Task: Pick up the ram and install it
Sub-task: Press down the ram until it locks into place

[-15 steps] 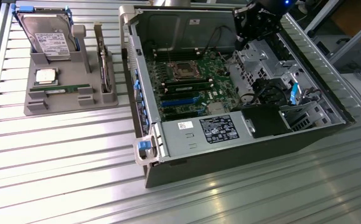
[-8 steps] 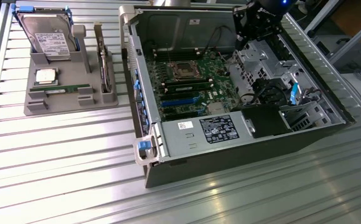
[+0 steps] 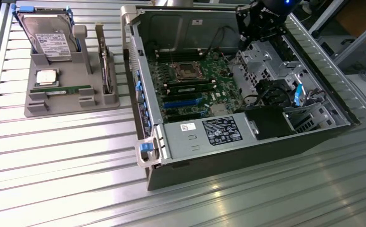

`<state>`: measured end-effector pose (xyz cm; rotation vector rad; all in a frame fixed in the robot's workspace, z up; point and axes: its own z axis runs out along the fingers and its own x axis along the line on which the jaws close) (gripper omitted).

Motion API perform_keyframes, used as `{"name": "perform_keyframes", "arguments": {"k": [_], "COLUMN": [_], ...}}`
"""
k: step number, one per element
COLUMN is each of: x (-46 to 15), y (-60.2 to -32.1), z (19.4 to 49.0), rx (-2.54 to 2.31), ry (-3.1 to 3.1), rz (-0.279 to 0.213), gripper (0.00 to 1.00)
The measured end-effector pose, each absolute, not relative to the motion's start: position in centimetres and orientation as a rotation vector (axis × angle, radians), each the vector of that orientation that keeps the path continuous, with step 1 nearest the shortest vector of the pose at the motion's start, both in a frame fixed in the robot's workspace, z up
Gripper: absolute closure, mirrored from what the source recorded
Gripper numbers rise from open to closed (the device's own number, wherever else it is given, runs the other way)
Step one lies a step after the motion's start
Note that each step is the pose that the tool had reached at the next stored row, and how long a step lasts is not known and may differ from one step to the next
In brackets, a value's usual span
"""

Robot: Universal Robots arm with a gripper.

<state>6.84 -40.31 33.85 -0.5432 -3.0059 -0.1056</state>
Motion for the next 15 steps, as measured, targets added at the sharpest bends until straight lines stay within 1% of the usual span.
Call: {"name": "perform_keyframes", "arguments": {"k": [11,15], "x": [6.85,6.85], "y": [-40.31,-40.31], "z": [33.65,33.64], "rx": [-0.106,-0.098], "ry": [-3.044,-3.045], "rz": [-0.085,-0.085], "gripper": [0.89,0.89]}}
